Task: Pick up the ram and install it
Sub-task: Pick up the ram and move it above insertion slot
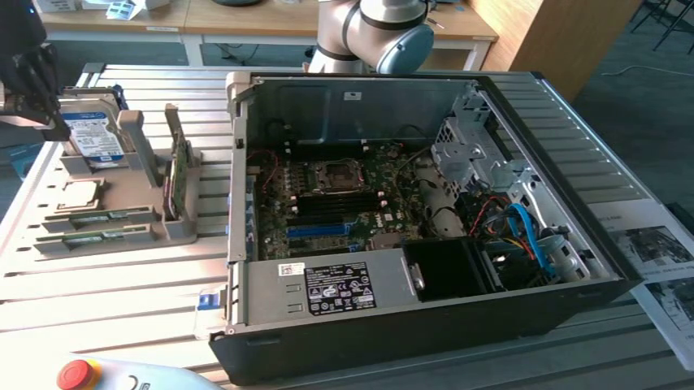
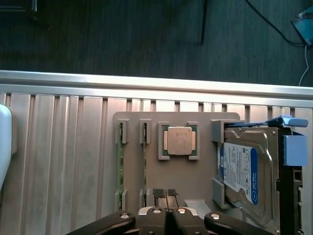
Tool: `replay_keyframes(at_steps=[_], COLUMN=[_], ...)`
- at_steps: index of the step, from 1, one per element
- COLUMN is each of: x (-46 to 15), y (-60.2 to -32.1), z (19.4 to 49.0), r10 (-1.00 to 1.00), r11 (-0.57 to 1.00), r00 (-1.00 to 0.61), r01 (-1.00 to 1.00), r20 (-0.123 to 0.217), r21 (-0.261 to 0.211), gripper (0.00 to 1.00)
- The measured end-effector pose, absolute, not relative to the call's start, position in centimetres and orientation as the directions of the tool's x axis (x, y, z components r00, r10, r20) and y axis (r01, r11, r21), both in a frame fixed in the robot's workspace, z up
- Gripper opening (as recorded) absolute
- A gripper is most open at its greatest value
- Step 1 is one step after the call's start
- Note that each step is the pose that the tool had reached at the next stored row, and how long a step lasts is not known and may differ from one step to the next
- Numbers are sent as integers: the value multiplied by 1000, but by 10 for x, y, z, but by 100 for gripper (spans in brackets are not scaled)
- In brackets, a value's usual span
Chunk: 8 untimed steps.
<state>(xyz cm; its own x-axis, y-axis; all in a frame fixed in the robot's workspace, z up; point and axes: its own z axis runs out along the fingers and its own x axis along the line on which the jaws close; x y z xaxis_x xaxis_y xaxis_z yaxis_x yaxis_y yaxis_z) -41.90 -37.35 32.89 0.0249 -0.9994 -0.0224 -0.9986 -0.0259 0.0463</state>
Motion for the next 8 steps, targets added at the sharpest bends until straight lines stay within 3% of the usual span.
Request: replay_keyframes(at_steps=[8], x=[-419], y=[-374], z=[296], r10=[-999], r11=[-26], r00=[25], r01=[-999], r20=[-22], r21=[46], gripper=[11])
